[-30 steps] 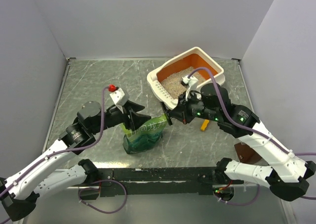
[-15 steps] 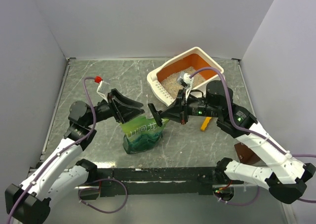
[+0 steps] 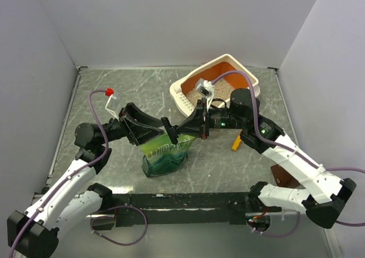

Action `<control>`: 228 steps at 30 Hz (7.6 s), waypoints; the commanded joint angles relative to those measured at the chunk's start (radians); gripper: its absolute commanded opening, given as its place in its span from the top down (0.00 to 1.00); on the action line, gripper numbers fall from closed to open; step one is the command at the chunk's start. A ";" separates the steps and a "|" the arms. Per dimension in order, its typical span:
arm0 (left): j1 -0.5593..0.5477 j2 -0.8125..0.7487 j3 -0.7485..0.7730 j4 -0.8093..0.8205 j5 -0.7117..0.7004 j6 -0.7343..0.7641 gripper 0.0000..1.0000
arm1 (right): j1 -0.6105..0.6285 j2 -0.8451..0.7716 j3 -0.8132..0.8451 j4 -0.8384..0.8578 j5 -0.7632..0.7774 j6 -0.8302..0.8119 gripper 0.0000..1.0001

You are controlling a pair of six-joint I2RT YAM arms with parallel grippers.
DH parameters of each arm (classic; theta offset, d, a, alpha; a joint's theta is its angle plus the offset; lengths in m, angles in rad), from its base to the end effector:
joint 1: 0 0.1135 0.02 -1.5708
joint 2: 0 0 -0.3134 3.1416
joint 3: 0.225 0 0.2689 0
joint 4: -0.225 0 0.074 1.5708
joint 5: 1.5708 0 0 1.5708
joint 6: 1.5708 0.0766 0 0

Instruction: Fill the litter box with clean litter

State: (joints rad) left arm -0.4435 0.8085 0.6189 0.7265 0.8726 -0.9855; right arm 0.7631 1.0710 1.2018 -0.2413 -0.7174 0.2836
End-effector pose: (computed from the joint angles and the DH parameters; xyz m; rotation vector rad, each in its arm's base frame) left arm 0.1358 -0.1295 0.4127 0.5766 1.3054 -1.6604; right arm 0.1479 0.2111 0.4677 -0.9898 1.5663 1.3563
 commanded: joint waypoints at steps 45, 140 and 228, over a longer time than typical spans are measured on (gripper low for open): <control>0.009 0.008 0.007 0.090 0.032 0.025 0.99 | -0.124 -0.019 -0.076 0.149 -0.258 -0.063 0.32; -0.480 0.078 0.101 -1.082 -0.839 1.028 0.99 | -0.177 0.079 -0.087 -0.208 -0.195 -0.831 1.00; -0.480 -0.003 0.081 -1.062 -0.888 0.993 0.99 | 0.110 0.403 0.035 -0.484 0.088 -1.098 0.00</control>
State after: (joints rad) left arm -0.9188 0.8055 0.6827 -0.4545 -0.0231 -0.0002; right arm 0.8185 1.5143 1.2728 -0.7895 -0.6334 -0.8268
